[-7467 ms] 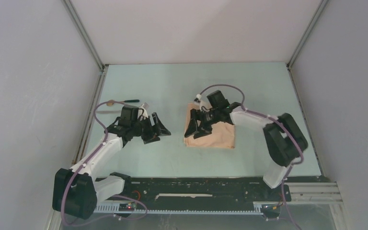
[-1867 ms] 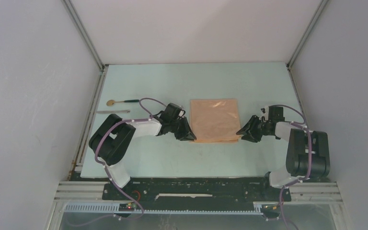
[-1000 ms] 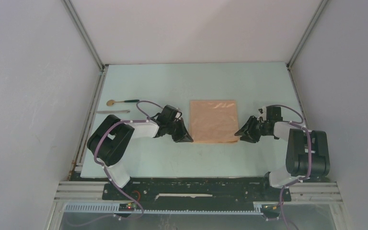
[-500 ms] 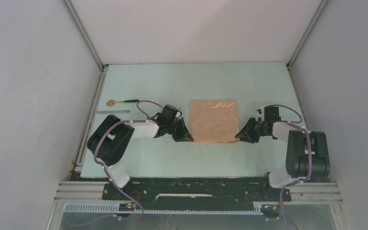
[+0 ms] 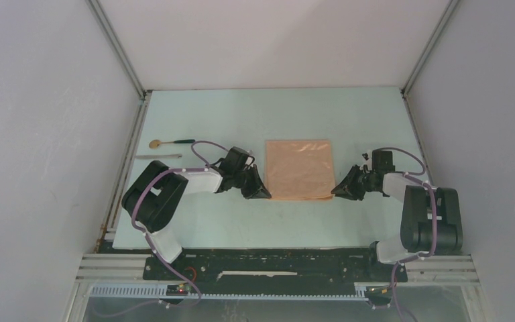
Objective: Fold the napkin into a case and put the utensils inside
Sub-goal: Smooth out the square-folded napkin at the center of the board.
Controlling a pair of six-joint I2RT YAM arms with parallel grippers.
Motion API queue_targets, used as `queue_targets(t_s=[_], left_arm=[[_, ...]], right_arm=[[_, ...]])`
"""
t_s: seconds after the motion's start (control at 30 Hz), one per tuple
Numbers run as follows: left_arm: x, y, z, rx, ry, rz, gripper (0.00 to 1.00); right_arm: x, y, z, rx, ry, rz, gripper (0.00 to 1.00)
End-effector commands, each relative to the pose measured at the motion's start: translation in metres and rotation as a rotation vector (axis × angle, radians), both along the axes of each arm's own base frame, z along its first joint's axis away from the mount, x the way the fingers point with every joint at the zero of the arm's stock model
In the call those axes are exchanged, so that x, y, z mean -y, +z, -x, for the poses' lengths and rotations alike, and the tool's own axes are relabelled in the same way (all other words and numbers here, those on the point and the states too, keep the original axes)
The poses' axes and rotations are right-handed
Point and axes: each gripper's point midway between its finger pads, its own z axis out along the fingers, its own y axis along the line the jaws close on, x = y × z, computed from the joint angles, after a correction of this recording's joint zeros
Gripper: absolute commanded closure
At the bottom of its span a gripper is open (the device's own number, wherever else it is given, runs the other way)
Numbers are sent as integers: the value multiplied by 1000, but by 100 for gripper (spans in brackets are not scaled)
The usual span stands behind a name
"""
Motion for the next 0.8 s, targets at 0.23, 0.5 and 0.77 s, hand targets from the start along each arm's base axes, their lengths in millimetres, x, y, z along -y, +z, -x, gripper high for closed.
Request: queue_targets(t_s=[0.23, 0.5, 0.77], left_arm=[[2, 22, -7, 67, -15, 29, 100], [-10, 25, -5, 61, 1, 13, 100], [-20, 13, 2, 40, 5, -11, 100]], right_arm=[[2, 13, -6, 61, -2, 5, 85], [-2, 16, 1, 56, 23, 7, 100], [-14, 13, 5, 39, 60, 5, 100]])
